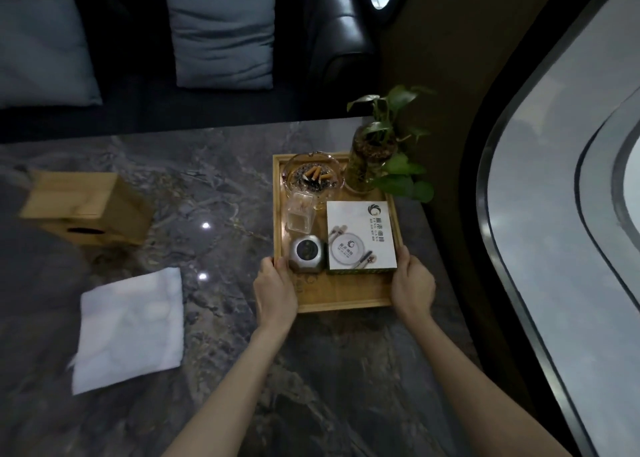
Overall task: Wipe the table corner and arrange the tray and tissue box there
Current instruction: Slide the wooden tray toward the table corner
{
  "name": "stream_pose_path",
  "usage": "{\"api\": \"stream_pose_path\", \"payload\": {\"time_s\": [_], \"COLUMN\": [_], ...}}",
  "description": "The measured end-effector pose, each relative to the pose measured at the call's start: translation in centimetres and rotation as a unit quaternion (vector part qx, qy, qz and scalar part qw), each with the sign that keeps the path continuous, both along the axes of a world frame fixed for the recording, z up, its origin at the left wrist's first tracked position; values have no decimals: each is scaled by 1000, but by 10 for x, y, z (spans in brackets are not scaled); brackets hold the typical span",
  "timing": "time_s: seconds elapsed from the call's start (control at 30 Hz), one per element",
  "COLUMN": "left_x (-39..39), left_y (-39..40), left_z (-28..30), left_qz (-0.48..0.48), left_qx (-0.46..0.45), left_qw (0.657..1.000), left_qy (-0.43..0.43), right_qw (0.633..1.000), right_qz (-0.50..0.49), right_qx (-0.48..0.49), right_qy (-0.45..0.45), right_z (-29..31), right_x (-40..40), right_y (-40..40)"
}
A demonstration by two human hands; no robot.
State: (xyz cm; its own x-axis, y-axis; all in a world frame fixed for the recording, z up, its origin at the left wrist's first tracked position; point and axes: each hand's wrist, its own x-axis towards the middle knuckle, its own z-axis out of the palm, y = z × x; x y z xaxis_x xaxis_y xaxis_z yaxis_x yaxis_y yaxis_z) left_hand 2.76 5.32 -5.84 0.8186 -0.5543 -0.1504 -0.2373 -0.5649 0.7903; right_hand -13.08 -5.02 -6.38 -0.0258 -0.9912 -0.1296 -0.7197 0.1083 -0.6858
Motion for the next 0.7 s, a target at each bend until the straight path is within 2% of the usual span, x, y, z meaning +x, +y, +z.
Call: {"api": "stream_pose_path", "payload": {"time_s": [0.5,0.7], "left_x": [95,112], "left_y": [73,86], "left_z": [-7,-19], "left_qz": [15,3], "left_qx": [82,107], "left_qw": [996,994], "left_qy": [-18,-10], "right_qw": [998,999], "right_qz": [49,32], "right_qx": [7,15], "right_qy": [25,37], "right_z": [-14,-26], "right_x": [99,120], "right_y": [66,80]}}
